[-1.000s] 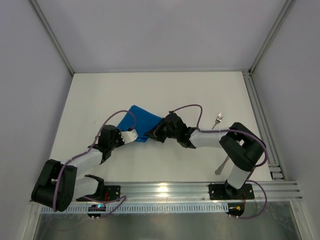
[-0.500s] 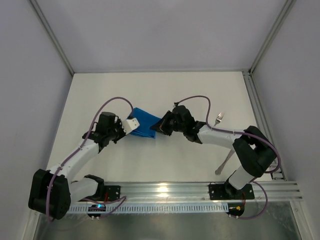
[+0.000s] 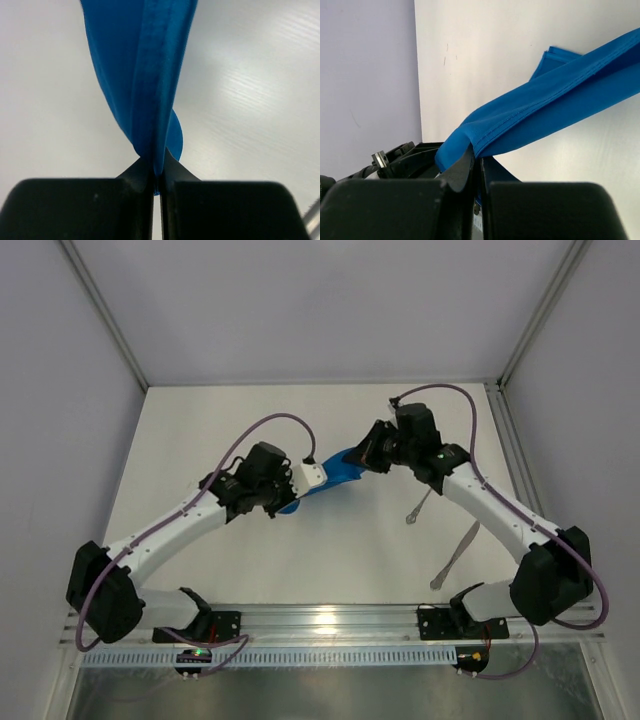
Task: Fold the napkin into a case and place the utensils inside
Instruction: Turn over the upper triangle folded napkin at the center of the board.
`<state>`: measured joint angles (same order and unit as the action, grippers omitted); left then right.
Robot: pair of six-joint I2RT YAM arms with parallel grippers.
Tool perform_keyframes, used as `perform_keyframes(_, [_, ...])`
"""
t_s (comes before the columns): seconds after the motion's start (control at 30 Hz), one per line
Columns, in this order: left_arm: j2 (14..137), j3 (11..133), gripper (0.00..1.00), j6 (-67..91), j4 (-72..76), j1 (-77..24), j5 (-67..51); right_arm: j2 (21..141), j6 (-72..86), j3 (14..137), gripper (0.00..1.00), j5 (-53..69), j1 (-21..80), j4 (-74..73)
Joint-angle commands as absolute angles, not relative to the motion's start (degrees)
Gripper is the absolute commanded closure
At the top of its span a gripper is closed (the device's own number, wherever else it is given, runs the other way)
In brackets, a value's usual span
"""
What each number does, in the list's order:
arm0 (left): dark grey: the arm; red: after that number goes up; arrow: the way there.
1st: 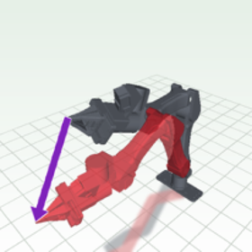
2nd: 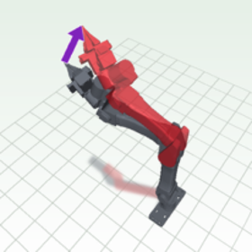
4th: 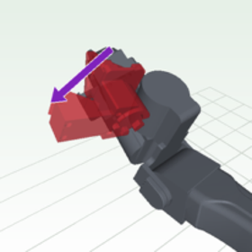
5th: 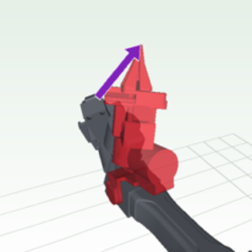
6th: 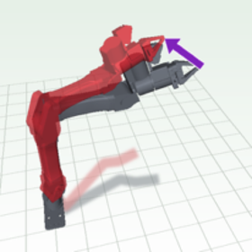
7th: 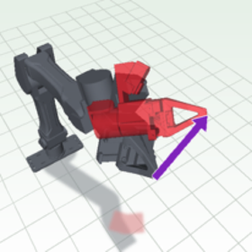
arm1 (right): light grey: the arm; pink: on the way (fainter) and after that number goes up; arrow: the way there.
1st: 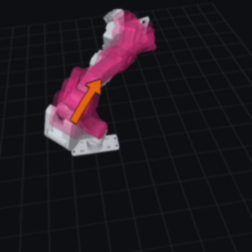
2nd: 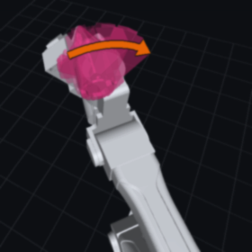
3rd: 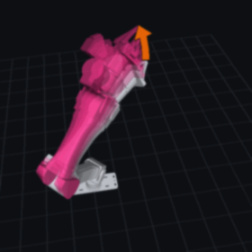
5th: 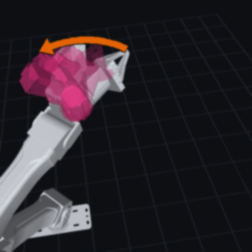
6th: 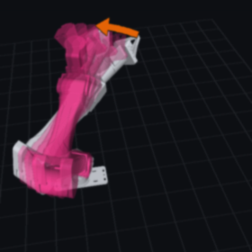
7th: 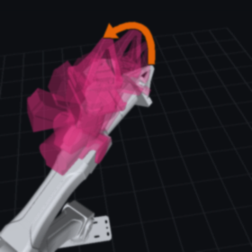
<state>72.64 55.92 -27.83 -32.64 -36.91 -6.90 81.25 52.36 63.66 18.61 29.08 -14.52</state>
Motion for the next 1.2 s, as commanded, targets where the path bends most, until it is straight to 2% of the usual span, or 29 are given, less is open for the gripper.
perform_keyframes(0.0, [78.11,62.55,1.00,-21.02,-36.91,-41.30,-7.82,76.12,43.25,66.62,0.96,20.91,25.59,-27.05])
perform_keyframes(0.23, [90.06,78.12,1.00,-14.42,-39.37,-49.91,-15.90,69.35,31.04,72.94,0.96,16.09,16.36,-45.85])
perform_keyframes(0.37, [97.63,89.45,1.00,-13.19,-41.22,-55.70,-20.64,63.74,26.46,76.02,0.96,7.85,12.58,-56.13])
perform_keyframes(0.57, [107.91,105.99,1.00,-9.59,-41.32,-58.80,-29.43,60.73,22.42,84.54,0.96,-5.25,8.35,-67.38])
perform_keyframes(0.73, [109.42,104.16,1.00,-4.31,-33.15,-58.71,-34.97,64.77,21.45,85.70,0.96,-7.47,8.35,-68.91])
perform_keyframes(0.83, [109.34,98.54,1.00,-1.59,-27.79,-57.31,-40.15,68.98,21.80,84.56,0.96,-6.07,8.35,-66.02])
perform_keyframes(1.0, [112.83,88.43,1.00,8.59,-17.58,-50.11,-47.01,82.77,24.87,82.00,0.96,-2.54,11.15,-54.24])
perform_keyframes(1.17, [117.33,84.64,1.00,13.01,-14.50,-40.45,-51.06,102.09,26.89,94.02,0.96,-2.64,19.76,-51.15])
